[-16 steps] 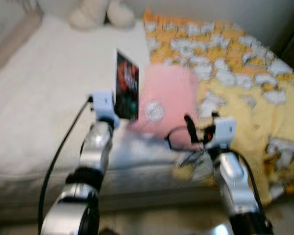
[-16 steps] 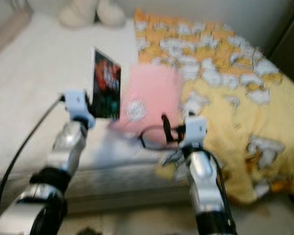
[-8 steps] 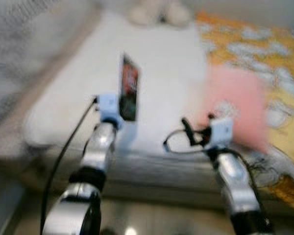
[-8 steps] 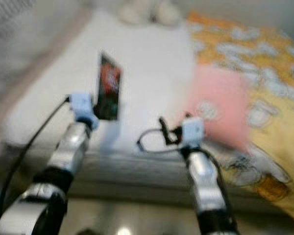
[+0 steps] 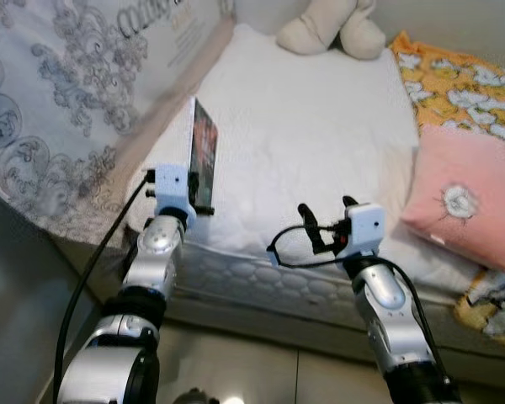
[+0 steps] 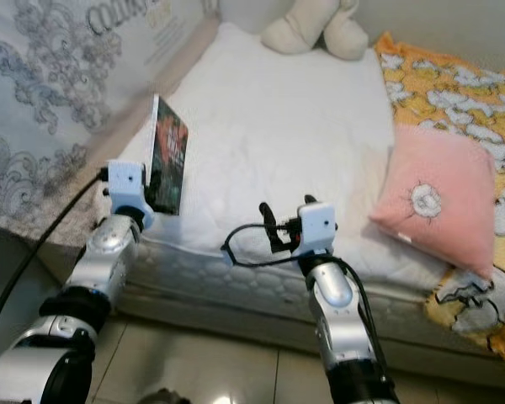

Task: Clean up the room

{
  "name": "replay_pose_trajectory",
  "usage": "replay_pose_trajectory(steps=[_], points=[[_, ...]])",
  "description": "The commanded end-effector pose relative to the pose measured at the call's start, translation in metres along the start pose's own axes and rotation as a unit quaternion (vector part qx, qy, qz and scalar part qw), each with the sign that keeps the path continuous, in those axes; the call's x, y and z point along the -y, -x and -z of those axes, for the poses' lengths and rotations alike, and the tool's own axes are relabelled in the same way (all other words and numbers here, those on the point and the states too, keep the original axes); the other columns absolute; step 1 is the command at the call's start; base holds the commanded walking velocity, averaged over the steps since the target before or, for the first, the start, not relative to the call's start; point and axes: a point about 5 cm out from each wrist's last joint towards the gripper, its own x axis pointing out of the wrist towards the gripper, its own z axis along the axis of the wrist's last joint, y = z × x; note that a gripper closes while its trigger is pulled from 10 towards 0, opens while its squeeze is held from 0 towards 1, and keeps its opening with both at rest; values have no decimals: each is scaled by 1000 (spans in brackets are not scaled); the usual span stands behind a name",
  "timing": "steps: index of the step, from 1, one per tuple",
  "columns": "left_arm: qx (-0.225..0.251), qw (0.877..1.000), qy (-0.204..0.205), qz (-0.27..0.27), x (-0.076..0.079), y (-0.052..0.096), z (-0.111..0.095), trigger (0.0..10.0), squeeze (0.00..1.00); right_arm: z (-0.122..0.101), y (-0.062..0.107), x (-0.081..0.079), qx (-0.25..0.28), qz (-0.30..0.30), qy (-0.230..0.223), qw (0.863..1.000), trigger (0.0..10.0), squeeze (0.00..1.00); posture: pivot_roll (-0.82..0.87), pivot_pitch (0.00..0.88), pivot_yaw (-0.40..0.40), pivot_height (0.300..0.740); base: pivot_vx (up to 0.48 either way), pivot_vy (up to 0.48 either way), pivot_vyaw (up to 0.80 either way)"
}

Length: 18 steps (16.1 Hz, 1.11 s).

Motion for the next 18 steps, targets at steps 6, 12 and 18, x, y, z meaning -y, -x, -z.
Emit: replay_pose_trajectory(steps=[6,12,18], points=[[41,999,-11,11,10,-8,-21,10000,0,2,9,9,-4,17,12,1000,10000,0,-13,0,-25,740,233,0,-352],[51,999,-4,8,15,-9,-23,10000,0,2,7,8,-5,13,10,1000,10000,0,-4,0,-37,740,480,0,0],[49,999,4,-2,18,-9,-21,10000,0,3,11,8,-8,3,15,1000,10000,0,-7,0,-42,740,480,0,215]])
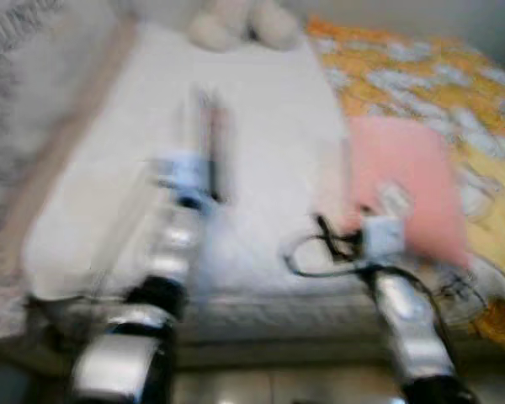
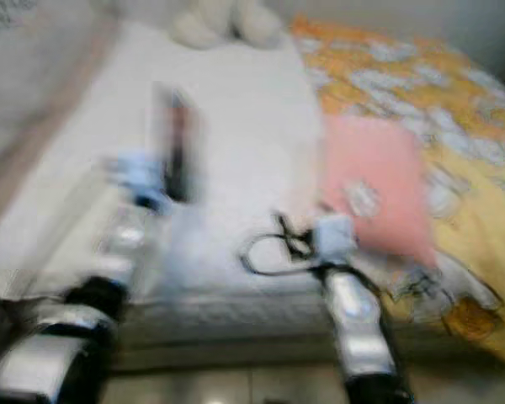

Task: Clean up the room

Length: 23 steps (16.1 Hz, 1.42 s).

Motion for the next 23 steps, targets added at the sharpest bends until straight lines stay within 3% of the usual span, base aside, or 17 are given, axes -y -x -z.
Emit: replay_pose_trajectory(steps=[1,3,5,6,7,10,12,13,15,16,19,21,23], points=[[26,999,-12,-23,-17,-3,-13,10000,0,-6,-6,-12,10,-20,-4,1000,10000,0,-7,0,-43,740,480,0,538],[30,999,-11,-30,-21,-5,-17,10000,0,-4,-5,-12,3,-24,-5,1000,10000,0,-8,0,-44,740,480,0,0],[13,999,36,-33,-26,-12,-21,10000,0,-3,-3,-9,1,-25,-5,1000,10000,0,-16,0,-50,740,240,0,0],[-45,991,125,-12,-25,-19,-17,10000,0,-3,0,-7,-3,-27,-3,1000,10000,0,-25,0,-64,740,0,0,0],[-67,983,172,21,-20,-22,-15,10000,0,-2,2,-6,-7,-32,-1,999,10000,0,-35,0,-79,740,0,0,0],[-125,963,236,24,-20,-17,3,10000,0,-4,10,-4,-14,-48,11,999,10000,0,-83,0,-111,740,0,0,0],[-189,937,289,-51,-39,0,35,10000,0,-5,26,9,-30,-48,28,998,10000,0,-147,0,-136,740,0,0,0],[-230,928,283,-80,-48,14,55,10000,0,-5,34,13,-42,-47,28,998,10000,0,-166,0,-150,740,0,0,0],[-261,936,211,-107,-69,28,68,10000,0,-4,38,4,-48,-63,28,996,10000,0,-179,0,-150,740,0,0,0],[-258,940,194,-110,-74,28,67,10000,0,-5,39,2,-49,-65,29,996,10000,0,-179,0,-149,740,0,0,0],[-239,964,59,-105,-96,25,52,10000,0,-7,40,4,-54,-63,27,996,10000,0,-172,0,-147,740,0,0,0],[-240,964,-35,-112,-112,26,45,10000,0,-7,41,1,-57,-71,18,996,10000,0,-162,0,-142,740,0,0,0],[-245,959,-52,-136,-127,32,45,10000,0,-2,49,-8,-80,-127,-4,989,10000,0,-154,0,-139,740,0,0,0]])
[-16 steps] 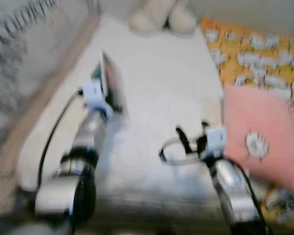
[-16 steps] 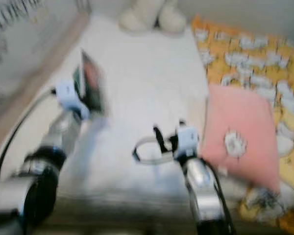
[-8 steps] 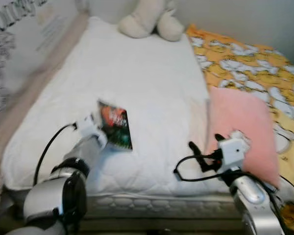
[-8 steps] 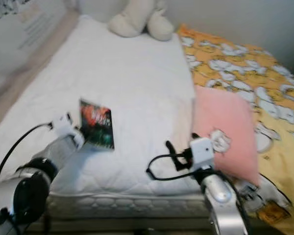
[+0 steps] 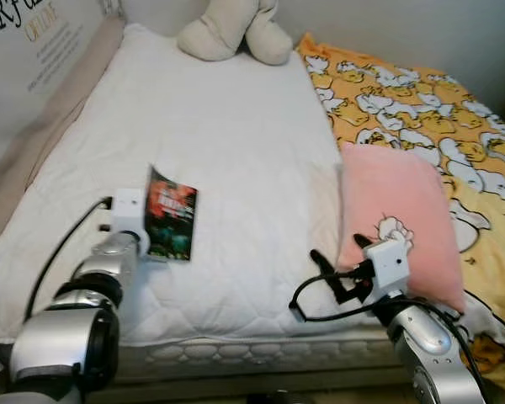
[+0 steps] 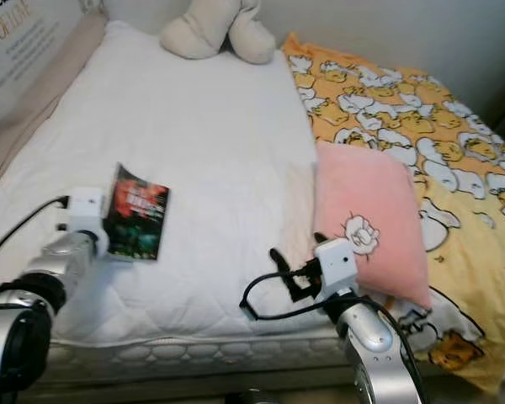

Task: Clean up the room

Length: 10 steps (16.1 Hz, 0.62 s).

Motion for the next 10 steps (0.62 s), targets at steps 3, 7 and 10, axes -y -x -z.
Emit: replay_pose_trajectory(steps=[3,7,10], points=[[-6,999,-11,-35,-16,2,3,10000,0,11,9,-7,-35,-50,-15,998,10000,0,-141,0,-139,740,0,0,0],[-18,997,-61,-42,-27,4,10,10000,0,12,6,-9,-38,-52,-23,998,10000,0,-127,0,-137,740,0,0,0],[-9,993,-113,-18,-24,4,5,10000,0,13,5,-8,-40,-53,-24,997,10000,0,-122,0,-134,740,0,0,0]])
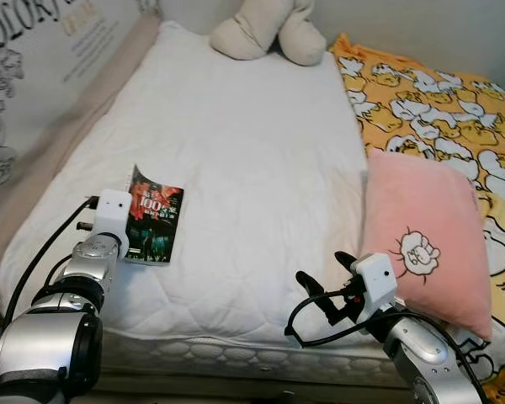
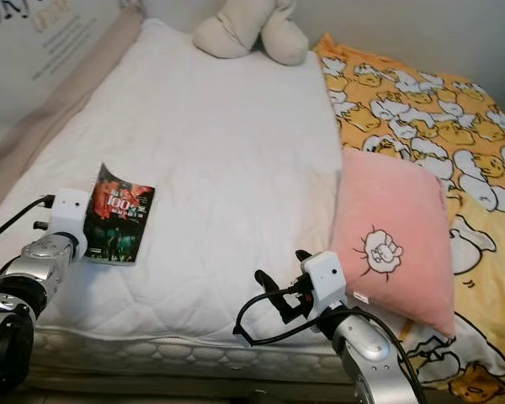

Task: Clean up the room

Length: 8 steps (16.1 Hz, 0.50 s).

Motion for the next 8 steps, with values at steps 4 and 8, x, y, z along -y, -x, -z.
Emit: replay_pose_trajectory(steps=[4,8], points=[[8,999,-45,28,6,-1,-6,10000,0,3,1,4,-11,2,-3,1000,10000,0,-122,0,-134,740,0,0,0],[13,999,-13,39,8,-1,-8,10000,0,2,1,5,-11,5,-1,1000,10000,0,-134,0,-129,740,0,0,0]])
